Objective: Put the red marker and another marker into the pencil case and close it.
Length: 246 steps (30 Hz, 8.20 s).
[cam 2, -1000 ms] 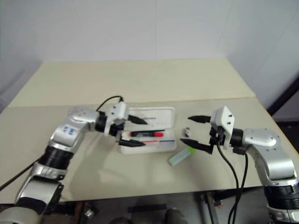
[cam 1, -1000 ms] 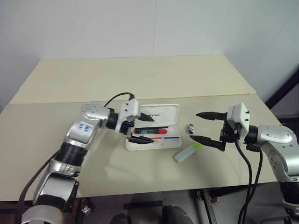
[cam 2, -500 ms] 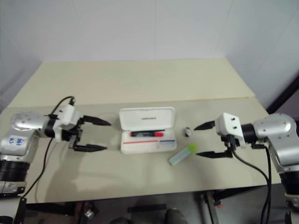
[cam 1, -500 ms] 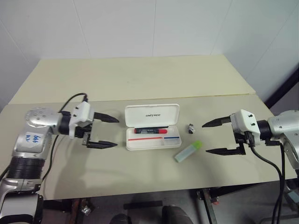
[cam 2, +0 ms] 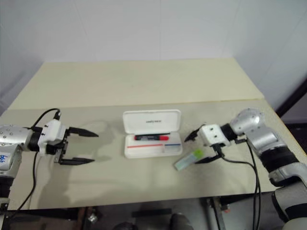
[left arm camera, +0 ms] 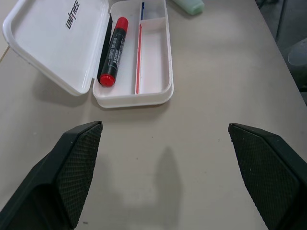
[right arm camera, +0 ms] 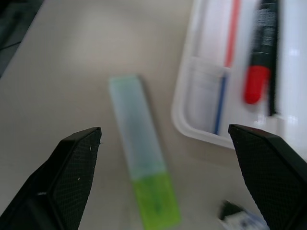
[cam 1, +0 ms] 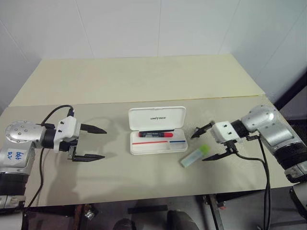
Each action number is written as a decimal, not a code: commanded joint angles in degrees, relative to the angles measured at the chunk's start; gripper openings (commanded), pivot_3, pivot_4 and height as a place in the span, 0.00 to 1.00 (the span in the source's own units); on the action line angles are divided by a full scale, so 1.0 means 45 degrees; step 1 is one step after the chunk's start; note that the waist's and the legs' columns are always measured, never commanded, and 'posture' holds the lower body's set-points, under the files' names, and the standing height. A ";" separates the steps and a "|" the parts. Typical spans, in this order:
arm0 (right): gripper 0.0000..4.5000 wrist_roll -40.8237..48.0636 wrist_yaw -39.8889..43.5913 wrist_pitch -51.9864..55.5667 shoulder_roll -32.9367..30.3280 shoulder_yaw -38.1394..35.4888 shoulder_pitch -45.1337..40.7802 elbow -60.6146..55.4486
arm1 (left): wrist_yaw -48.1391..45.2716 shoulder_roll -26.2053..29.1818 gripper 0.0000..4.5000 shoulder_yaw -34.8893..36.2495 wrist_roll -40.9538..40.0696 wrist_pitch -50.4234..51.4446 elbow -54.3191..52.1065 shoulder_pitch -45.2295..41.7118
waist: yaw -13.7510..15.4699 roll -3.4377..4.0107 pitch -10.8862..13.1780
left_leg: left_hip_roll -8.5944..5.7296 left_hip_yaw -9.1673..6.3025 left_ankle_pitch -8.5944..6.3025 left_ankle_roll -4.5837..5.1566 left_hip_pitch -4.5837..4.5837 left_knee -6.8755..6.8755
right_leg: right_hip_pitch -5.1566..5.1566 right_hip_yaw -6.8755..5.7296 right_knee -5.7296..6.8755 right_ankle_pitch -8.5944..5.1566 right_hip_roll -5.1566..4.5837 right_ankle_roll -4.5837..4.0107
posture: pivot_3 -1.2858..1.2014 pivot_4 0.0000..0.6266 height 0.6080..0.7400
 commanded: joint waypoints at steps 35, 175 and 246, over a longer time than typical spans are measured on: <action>0.41 -0.2261 0.0823 -0.4917 0.2169 0.3602 -0.3684 0.6435 | 0.1129 0.0221 1.00 0.0289 -0.0549 0.1117 -0.1872 0.0741 | -0.0505 0.0030 0.0028 | 0.0002 0.0004 0.0012 -0.0020 0.0032 0.0028 | 0.0004 0.0006 0.0065 0.0000 0.0000 -0.0002 | 0.52 0.24 1.00; 0.99 0.1039 -1.2309 2.5365 0.3950 -0.9058 -0.0573 -0.7873 | 0.0055 -0.2366 1.00 -0.2326 0.0340 0.0043 0.1307 -0.2412 | -0.0257 0.0008 0.0024 | -0.0015 -0.0024 0.0012 -0.0025 -0.0131 0.0014 | -0.0155 -0.0001 0.0057 0.0005 0.0009 -0.0001 | 0.52 0.24 1.00; 0.08 0.8464 -3.0863 2.5365 0.9254 -1.1742 -0.0710 -0.4580 | 0.0616 -0.2016 1.00 -0.1893 0.0180 0.0059 0.0493 -0.1603 | -0.0650 0.0010 0.0022 | 0.0003 -0.0080 0.0046 -0.0083 -0.0238 0.0003 | -0.0202 -0.0019 0.0051 0.0016 0.0008 0.0019 | 0.52 0.24 1.00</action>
